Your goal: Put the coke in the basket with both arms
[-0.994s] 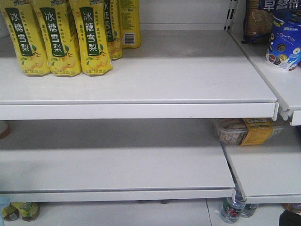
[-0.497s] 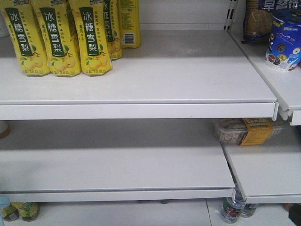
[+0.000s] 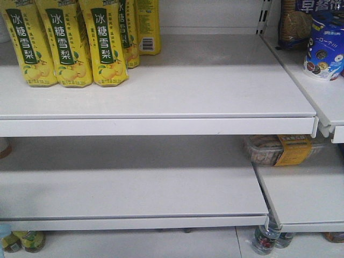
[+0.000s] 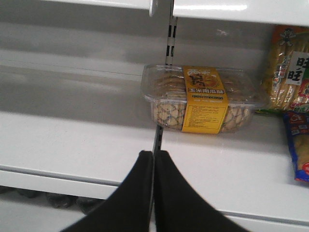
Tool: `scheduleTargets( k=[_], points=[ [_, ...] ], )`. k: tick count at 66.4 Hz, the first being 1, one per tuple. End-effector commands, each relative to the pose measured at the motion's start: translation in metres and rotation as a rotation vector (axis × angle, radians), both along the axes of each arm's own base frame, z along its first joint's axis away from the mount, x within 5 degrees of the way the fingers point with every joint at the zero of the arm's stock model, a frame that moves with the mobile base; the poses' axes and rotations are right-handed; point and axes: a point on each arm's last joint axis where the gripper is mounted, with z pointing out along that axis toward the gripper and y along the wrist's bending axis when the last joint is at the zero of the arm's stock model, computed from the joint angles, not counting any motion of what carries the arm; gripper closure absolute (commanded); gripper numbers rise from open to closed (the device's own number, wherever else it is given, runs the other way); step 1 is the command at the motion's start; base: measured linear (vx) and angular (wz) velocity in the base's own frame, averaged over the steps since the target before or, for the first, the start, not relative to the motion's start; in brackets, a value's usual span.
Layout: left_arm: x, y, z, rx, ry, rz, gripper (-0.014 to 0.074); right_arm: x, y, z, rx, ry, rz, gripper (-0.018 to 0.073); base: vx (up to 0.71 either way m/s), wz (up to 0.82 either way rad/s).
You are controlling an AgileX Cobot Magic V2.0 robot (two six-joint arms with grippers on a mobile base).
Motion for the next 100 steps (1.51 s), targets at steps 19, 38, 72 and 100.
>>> scheduleTargets(
  k=[19,38,72,100],
  points=[
    [-0.005,-0.003,0.017,0.077,-0.194,-0.022,0.0602,0.002,0.003,-0.018,0.068,-0.254,0.027,0.0564,0.00,0.00],
    [-0.005,-0.003,0.017,0.077,-0.194,-0.022,0.0602,0.002,-0.001,-0.006,-0.014,-0.396,-0.055,0.0564,0.00,0.00],
    [-0.005,-0.003,0.017,0.077,-0.194,-0.022,0.0602,0.001,-0.003,-0.001,0.093,-0.437,-0.090,0.0564,0.00,0.00],
    [-0.005,-0.003,0.017,0.077,-0.194,-0.022,0.0602,0.001,-0.003,-0.001,0.112,-0.435,-0.089,0.0564,0.00,0.00]
  ],
)
